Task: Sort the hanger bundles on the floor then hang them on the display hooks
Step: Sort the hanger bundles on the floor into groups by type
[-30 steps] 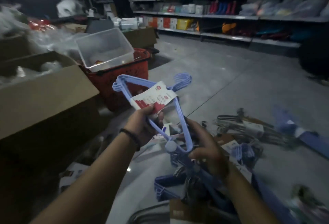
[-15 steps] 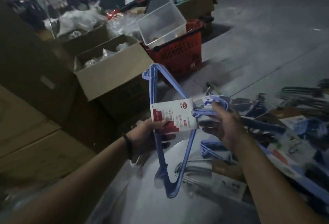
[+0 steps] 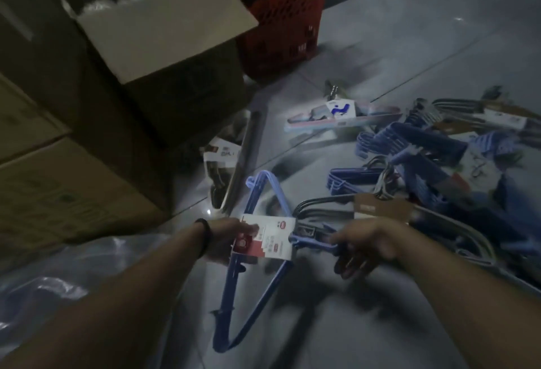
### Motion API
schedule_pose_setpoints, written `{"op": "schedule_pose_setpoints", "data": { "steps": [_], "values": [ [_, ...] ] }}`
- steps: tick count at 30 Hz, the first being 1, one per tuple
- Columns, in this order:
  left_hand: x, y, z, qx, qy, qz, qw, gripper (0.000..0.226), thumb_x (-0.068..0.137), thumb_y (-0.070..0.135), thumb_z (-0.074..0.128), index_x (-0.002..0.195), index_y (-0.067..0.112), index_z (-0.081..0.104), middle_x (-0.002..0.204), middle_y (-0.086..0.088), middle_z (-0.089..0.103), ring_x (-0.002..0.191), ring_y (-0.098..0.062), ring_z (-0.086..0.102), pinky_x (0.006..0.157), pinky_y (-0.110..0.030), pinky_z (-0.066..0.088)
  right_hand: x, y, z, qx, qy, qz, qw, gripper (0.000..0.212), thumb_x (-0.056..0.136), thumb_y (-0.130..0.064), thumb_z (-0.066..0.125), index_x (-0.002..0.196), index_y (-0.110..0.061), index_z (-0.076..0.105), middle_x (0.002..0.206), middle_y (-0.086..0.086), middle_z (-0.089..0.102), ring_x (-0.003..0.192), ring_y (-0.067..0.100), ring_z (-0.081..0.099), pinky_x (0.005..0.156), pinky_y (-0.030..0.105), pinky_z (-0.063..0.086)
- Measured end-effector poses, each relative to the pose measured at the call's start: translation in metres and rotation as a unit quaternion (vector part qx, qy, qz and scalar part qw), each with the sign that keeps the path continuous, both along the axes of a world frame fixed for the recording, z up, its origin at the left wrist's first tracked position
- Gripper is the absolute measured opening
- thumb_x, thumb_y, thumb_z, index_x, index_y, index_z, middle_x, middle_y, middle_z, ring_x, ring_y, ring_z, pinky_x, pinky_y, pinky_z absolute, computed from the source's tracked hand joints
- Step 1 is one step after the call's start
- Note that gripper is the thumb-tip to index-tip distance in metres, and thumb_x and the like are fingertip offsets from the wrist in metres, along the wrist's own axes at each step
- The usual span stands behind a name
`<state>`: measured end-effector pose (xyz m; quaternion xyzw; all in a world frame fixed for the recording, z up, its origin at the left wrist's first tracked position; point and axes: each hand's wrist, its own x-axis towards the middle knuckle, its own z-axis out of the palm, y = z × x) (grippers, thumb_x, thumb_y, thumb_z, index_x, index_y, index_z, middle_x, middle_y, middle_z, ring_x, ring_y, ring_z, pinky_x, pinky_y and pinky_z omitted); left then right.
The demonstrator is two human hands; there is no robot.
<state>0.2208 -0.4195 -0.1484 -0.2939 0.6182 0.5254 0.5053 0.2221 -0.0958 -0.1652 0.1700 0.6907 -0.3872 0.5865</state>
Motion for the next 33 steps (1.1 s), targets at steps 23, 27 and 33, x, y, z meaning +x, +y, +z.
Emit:
{"op": "schedule_pose_setpoints", "data": {
  "steps": [23, 27, 33],
  "values": [
    [-0.039, 0.091, 0.024, -0.349, 0.344, -0.263, 0.831, 0.041, 0.095, 0.041, 0.063, 0.129, 0.019, 0.065, 0.126, -0.008, 0.064, 0.116, -0.029, 0.062, 0.098, -0.033, 0.051, -0.037, 0.052, 0.062, 0.004, 0.196, -0.108, 0.975, 0.039, 0.105, -0.037, 0.057, 0.12, -0.002, 0.061, 0.088, 0.018, 0.075, 0.075, 0.031, 0.071, 0.061, 0.031, 0.052],
    [-0.065, 0.174, 0.076, -0.263, 0.467, -0.215, 0.816, 0.028, 0.094, 0.045, 0.065, 0.115, 0.027, 0.069, 0.112, -0.002, 0.072, 0.107, -0.025, 0.067, 0.092, -0.035, 0.054, -0.046, 0.12, 0.119, 0.036, 0.329, -0.227, 0.916, 0.027, 0.1, -0.026, 0.06, 0.1, -0.003, 0.074, 0.078, 0.017, 0.066, 0.06, 0.025, 0.059, 0.054, 0.027, 0.039],
    [-0.098, 0.301, 0.094, -0.123, 0.426, -0.074, 0.893, 0.038, 0.09, 0.042, 0.068, 0.118, 0.018, 0.059, 0.109, -0.013, 0.065, 0.1, -0.032, 0.068, 0.087, -0.05, 0.062, -0.037, 0.188, 0.082, 0.183, 0.425, -0.356, 0.812, 0.026, 0.086, -0.029, 0.058, 0.102, -0.013, 0.071, 0.108, 0.024, 0.074, 0.091, 0.038, 0.07, 0.079, 0.046, 0.059]
  ]
}}
